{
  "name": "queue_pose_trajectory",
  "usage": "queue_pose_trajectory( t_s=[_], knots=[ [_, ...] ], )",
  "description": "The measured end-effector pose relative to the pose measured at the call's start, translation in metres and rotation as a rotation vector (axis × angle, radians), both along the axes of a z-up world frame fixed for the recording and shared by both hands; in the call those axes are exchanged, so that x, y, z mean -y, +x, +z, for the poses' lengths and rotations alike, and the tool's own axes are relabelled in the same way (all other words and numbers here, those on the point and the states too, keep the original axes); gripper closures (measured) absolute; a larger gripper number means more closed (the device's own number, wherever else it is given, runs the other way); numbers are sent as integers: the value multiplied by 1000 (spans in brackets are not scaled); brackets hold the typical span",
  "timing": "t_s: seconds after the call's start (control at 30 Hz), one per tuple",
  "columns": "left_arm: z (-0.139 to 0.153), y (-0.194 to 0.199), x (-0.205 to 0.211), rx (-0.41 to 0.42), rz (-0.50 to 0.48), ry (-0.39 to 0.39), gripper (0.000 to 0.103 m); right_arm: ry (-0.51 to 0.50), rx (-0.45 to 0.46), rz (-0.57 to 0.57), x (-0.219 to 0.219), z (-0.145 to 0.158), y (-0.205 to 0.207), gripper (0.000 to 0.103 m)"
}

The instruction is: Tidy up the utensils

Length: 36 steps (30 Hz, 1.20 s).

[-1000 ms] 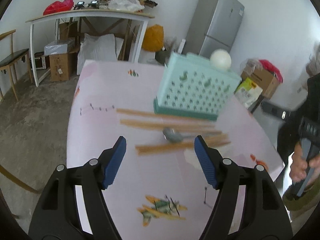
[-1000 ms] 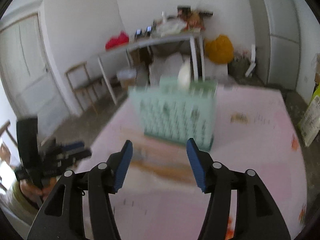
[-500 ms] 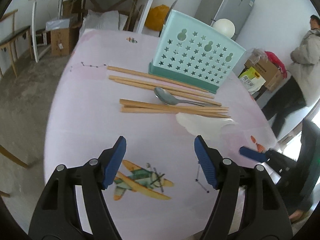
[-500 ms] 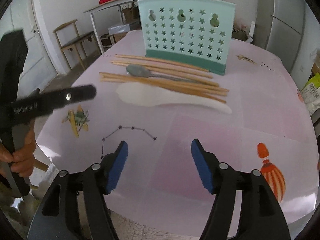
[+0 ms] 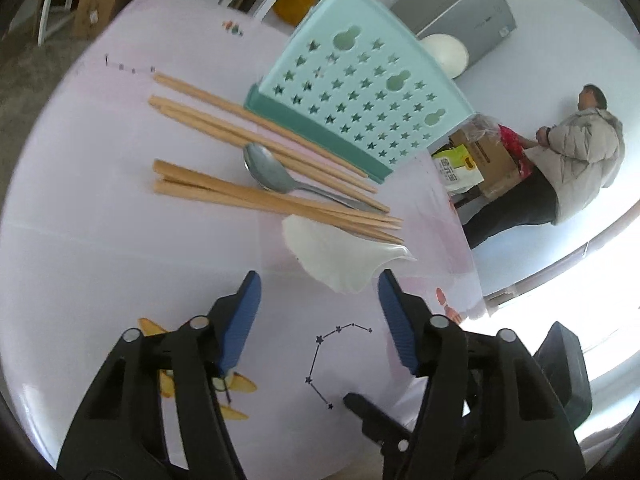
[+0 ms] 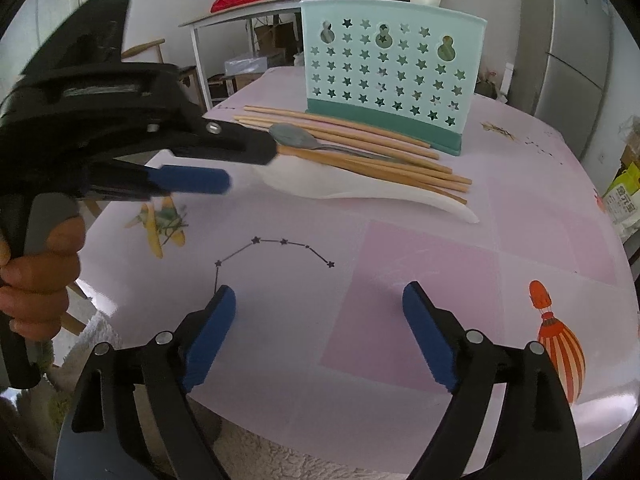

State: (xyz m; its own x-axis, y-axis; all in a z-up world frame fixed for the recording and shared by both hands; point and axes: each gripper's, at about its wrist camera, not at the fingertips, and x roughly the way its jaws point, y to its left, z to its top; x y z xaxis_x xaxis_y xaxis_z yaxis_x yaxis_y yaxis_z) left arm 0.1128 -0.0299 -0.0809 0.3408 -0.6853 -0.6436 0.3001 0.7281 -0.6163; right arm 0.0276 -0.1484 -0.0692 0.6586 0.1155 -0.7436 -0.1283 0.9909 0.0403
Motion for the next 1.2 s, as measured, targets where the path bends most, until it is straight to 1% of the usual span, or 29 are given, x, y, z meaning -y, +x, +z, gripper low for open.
queue_pose_trajectory(
  t_s=[0.03,0.07,0.37,0.43,0.53,0.6,0.7,0.83,0.97,1.0,1.1,1.2],
  knots=[
    [-3,3,2,-24,-1,-7,51,2,2,2,0,0,0,19],
    [-6,6,4,-48,1,-15,54,3,4,3,1,0,0,18],
    [-13,23,16,-134,6,-44,72,14,14,14,3,-1,-1,17],
    [-14,25,18,-148,12,-42,77,16,16,14,3,-1,-1,17],
    [-16,28,19,-168,26,-27,90,17,18,14,3,-1,-3,17],
    [-19,29,19,-178,36,-18,97,18,18,13,3,0,-3,17],
    [-20,28,15,-188,44,-32,97,17,15,12,3,-1,-2,17],
    [-22,21,3,-189,51,-28,97,27,3,9,8,1,-2,17],
    [-20,12,-14,-186,58,-13,97,54,-8,10,22,7,-8,17],
    [-20,10,-20,-185,62,-11,97,59,-2,12,25,10,-10,17],
    [-18,3,-36,-170,79,5,97,56,54,17,37,30,-17,18],
    [-17,-3,-48,-149,94,20,97,83,119,10,51,56,-16,22]
  ],
)
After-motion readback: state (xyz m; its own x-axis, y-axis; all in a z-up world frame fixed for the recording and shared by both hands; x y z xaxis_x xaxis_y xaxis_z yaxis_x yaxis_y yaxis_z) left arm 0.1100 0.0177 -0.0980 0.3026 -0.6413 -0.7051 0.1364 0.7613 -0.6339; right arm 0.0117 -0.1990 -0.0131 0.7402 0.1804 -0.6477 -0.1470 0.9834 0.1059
